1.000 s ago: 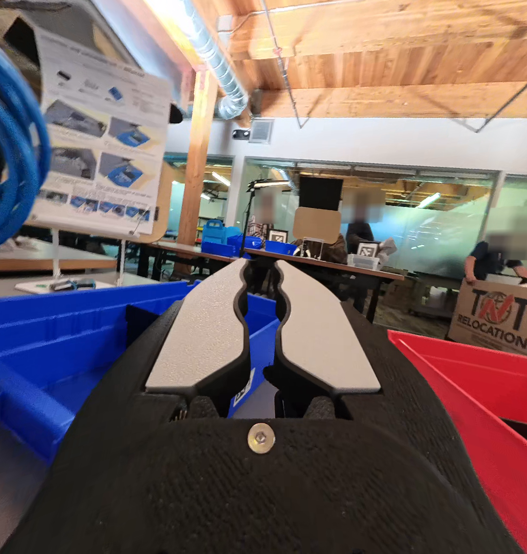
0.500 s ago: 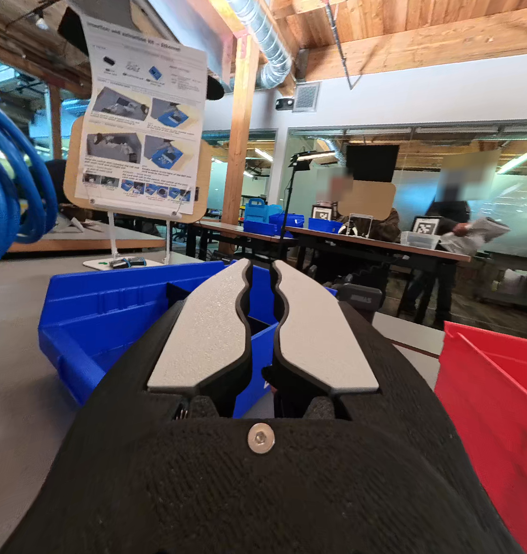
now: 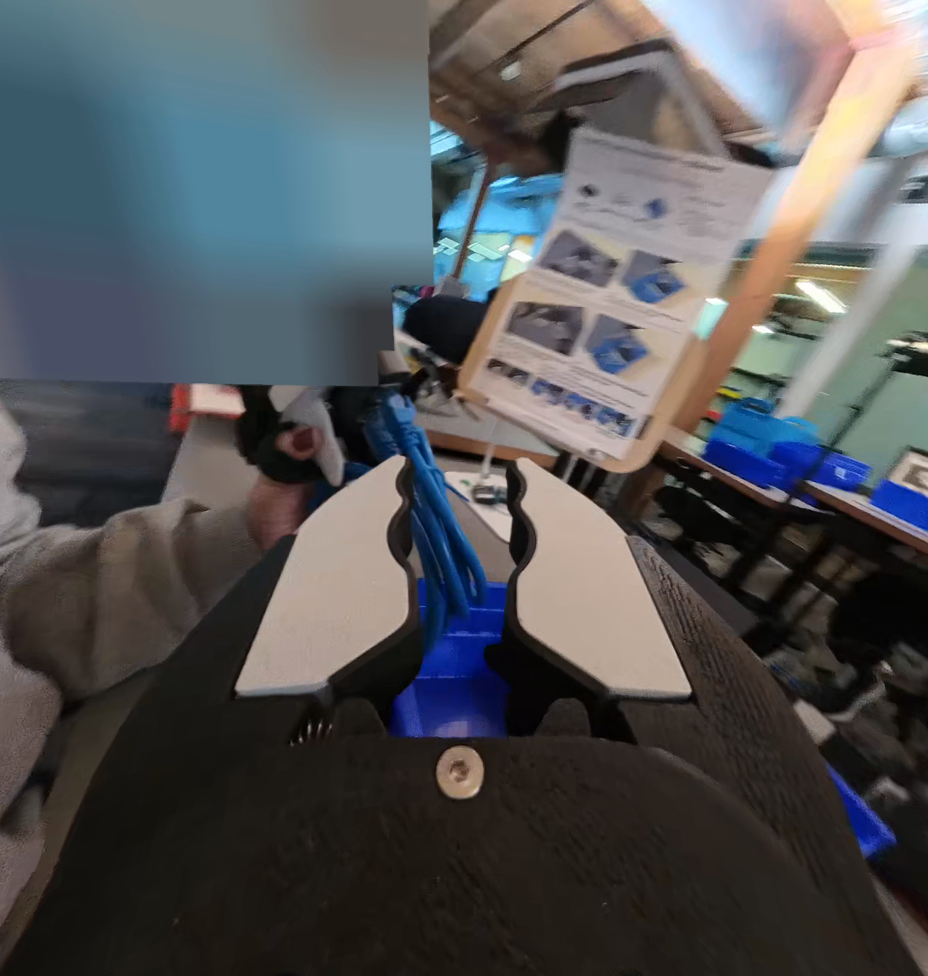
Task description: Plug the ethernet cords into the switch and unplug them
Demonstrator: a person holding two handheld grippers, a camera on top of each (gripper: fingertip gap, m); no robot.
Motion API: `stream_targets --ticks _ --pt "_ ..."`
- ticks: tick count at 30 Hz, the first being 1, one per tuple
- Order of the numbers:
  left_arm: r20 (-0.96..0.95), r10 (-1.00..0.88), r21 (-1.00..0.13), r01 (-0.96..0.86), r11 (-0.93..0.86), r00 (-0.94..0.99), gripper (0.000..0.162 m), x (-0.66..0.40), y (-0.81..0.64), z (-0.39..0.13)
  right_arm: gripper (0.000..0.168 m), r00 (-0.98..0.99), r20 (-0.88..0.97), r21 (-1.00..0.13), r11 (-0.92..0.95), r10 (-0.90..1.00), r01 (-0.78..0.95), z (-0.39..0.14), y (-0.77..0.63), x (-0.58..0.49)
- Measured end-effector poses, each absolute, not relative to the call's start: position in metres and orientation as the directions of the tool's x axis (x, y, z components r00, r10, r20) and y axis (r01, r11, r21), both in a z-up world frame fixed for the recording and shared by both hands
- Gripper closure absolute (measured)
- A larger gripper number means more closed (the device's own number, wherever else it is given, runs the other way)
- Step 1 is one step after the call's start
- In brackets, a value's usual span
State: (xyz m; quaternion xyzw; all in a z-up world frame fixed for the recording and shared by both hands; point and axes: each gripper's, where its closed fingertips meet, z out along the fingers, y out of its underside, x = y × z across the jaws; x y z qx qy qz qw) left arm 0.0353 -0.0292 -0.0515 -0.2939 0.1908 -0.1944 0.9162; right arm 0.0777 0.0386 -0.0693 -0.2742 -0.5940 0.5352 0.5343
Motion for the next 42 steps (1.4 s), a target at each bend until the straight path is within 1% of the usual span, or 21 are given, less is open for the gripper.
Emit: stream_targets --ticks 1,3,7,10,13,17,19,24,27,29,36,39,42 --pt "-0.276 -0.483 -0.603 0.241 0.76 0.831 0.142 0.042 -0.032 -0.051 0.133 -0.319 0.385 -0.918 0.322 0.866 -0.233 -0.068 0.028 0.075" --pt "-0.332 -0.526 -0.621 0.238 0.747 0.783 0.142 0.054 -0.034 -0.054 0.131 -0.359 0.483 -0.876 0.429 0.799 -0.223 -0.068 0.015 0.068" --pt "-0.423 -0.516 -0.641 0.156 0.751 0.745 0.142 0.07 -0.031 -0.063 0.13 -0.457 0.62 -0.767 0.616 0.637 -0.181 -0.094 -0.001 0.053" --pt "-0.443 -0.494 -0.654 0.106 0.749 0.748 0.142 0.074 -0.028 -0.069 0.133 -0.537 0.631 -0.73 0.662 0.559 -0.169 -0.115 -0.008 0.044" --pt "-0.461 -0.455 -0.662 0.046 0.748 0.762 0.142 0.072 -0.025 -0.075 0.134 -0.537 0.659 -0.7 0.691 0.526 -0.182 -0.121 -0.007 0.04" --pt "-0.517 -0.418 -0.653 -0.028 0.757 0.747 0.142 0.08 -0.027 -0.077 0.139 -0.516 0.689 -0.686 0.687 0.508 -0.239 -0.119 -0.008 0.043" --pt "-0.531 -0.407 -0.647 -0.045 0.761 0.744 0.142 0.082 -0.027 -0.077 0.139 -0.513 0.695 -0.686 0.679 0.504 -0.263 -0.118 -0.008 0.045" --pt "-0.514 -0.411 -0.655 -0.036 0.755 0.753 0.142 0.079 -0.026 -0.079 0.139 -0.504 0.689 -0.709 0.63 0.521 -0.318 -0.109 -0.007 0.051" --pt "-0.516 -0.429 -0.662 -0.028 0.749 0.741 0.142 0.081 -0.026 -0.08 0.14 -0.555 0.655 -0.743 0.57 0.513 -0.35 -0.104 -0.011 0.061" --pt "-0.525 -0.443 -0.664 -0.024 0.748 0.727 0.142 0.085 -0.027 -0.081 0.14 -0.606 0.621 -0.765 0.554 0.497 -0.329 -0.108 -0.014 0.065" --pt "-0.556 -0.45 -0.674 -0.062 0.736 0.699 0.142 0.094 -0.024 -0.087 0.14 -0.657 0.603 -0.757 0.584 0.453 -0.293 -0.125 -0.019 0.065" --pt "-0.568 -0.436 -0.672 -0.088 0.736 0.698 0.142 0.096 -0.023 -0.088 0.142 -0.644 0.614 -0.748 0.598 0.457 -0.289 -0.127 -0.019 0.062" --pt "-0.577 -0.437 -0.669 -0.092 0.738 0.69 0.142 0.097 -0.024 -0.088 0.145 -0.607 0.656 -0.71 0.639 0.448 -0.296 -0.128 -0.018 0.06"
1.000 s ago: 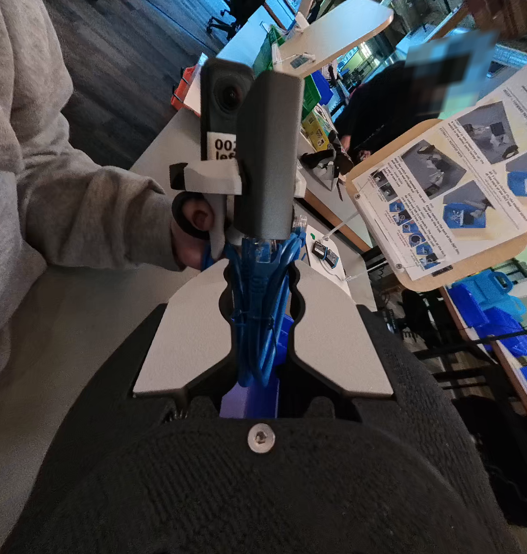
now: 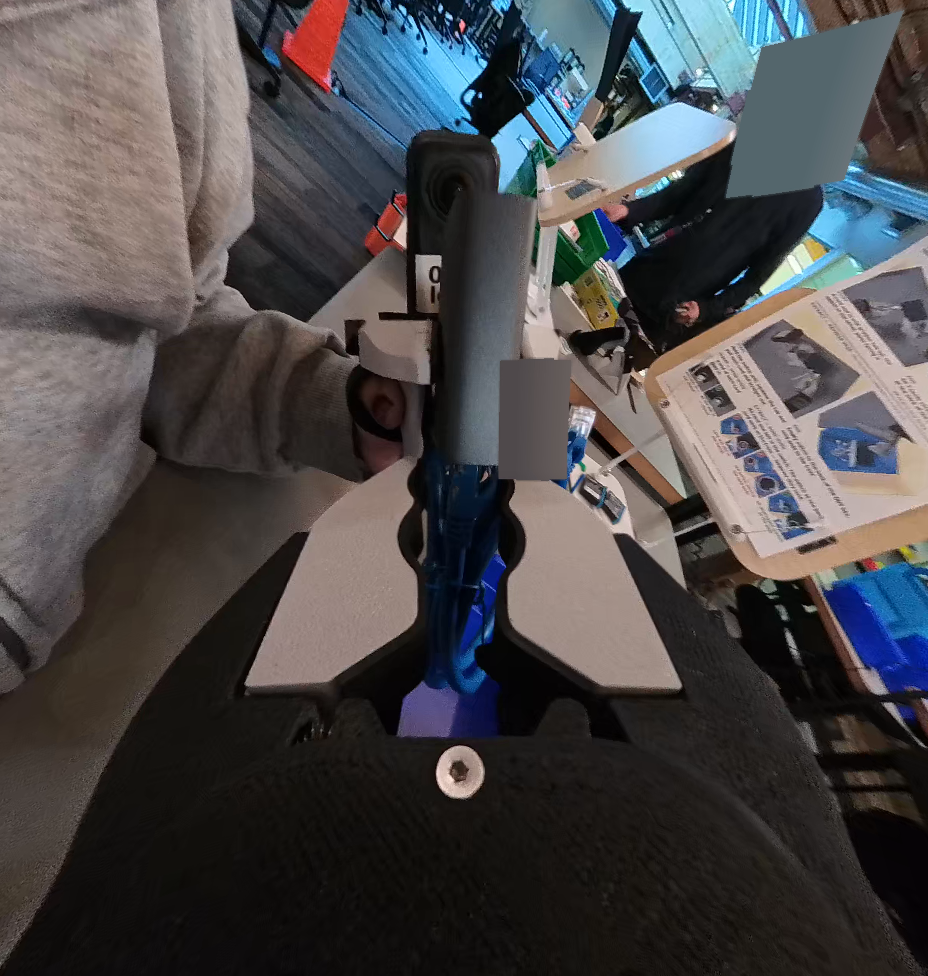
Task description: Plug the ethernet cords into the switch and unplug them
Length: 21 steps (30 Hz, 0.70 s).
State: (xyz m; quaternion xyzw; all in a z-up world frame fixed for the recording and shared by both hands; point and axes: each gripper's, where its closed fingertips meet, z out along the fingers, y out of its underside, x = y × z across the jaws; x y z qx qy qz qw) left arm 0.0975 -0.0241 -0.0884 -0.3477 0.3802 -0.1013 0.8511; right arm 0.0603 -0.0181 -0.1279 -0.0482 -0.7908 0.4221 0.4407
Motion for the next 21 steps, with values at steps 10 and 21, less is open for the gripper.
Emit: stream_targets --ticks 10,21 --pt "-0.635 -0.381 -0.627 -0.16 0.763 0.673 0.142 0.106 -0.025 -0.089 0.149 -0.491 0.774 -0.584 0.751 0.401 -0.308 -0.129 -0.018 0.055" --pt "-0.697 -0.358 -0.58 -0.195 0.791 0.621 0.142 0.117 -0.036 -0.087 0.152 -0.489 0.776 -0.59 0.733 0.399 -0.337 -0.126 -0.028 0.06"
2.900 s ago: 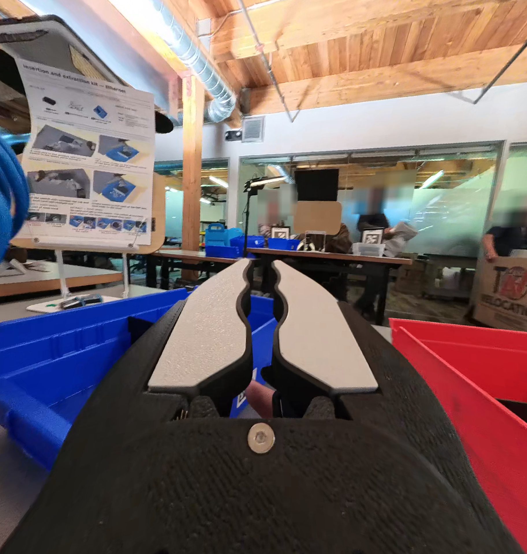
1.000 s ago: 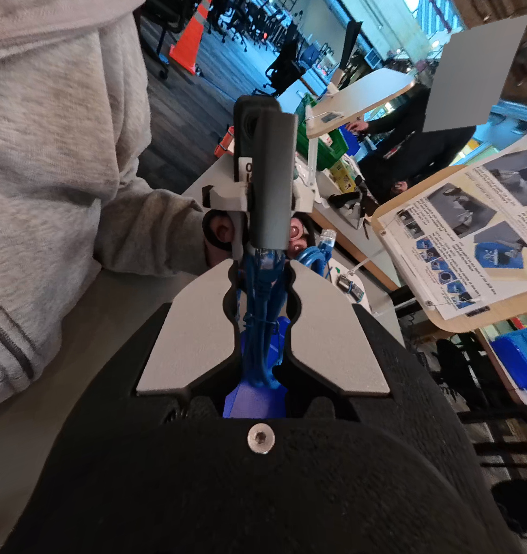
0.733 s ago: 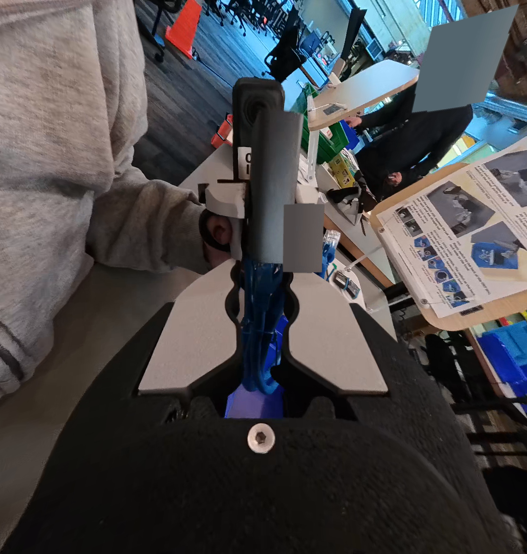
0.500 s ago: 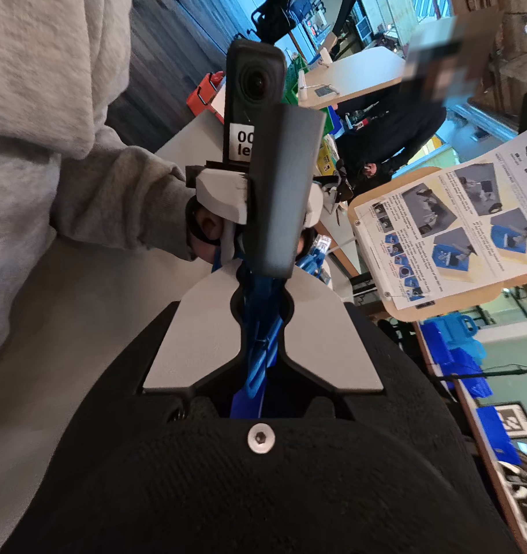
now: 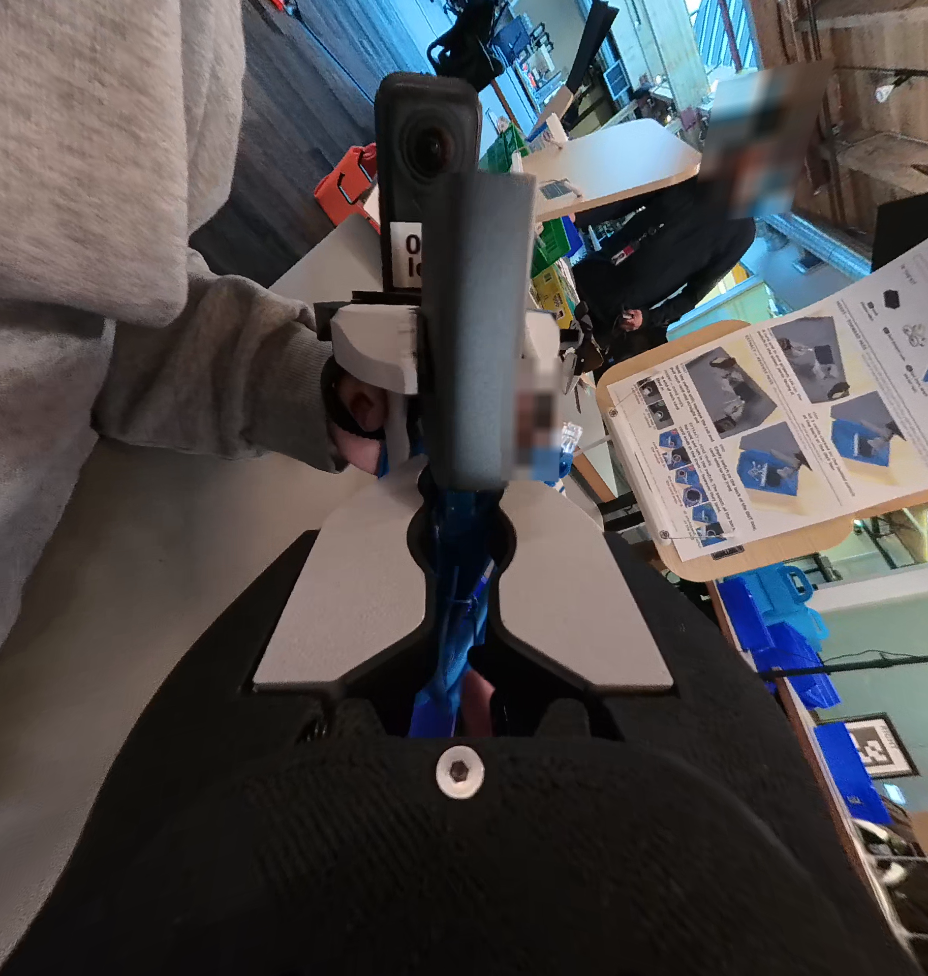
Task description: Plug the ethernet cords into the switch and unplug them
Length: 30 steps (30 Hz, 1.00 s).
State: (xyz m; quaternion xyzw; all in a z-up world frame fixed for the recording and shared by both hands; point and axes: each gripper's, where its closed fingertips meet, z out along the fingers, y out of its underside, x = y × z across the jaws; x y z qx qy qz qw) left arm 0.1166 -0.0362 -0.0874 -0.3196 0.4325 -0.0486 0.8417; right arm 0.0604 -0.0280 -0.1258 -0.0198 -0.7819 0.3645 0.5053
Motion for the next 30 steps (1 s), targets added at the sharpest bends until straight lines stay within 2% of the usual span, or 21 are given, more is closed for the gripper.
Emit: stream_targets --ticks 16,22,30 --pt "-0.704 -0.349 -0.572 -0.201 0.795 0.619 0.142 0.1184 -0.0374 -0.0871 0.15 -0.428 0.827 -0.534 0.745 0.364 -0.4 -0.1249 -0.0303 0.059" --pt "-0.718 -0.349 -0.572 -0.225 0.789 0.602 0.142 0.1216 -0.0353 -0.0905 0.149 -0.483 0.787 -0.58 0.729 0.384 -0.365 -0.1293 -0.0309 0.0602" --pt "-0.701 -0.345 -0.576 -0.21 0.79 0.623 0.142 0.1191 -0.0345 -0.0875 0.151 -0.457 0.805 -0.555 0.751 0.377 -0.357 -0.1288 -0.0299 0.0566"
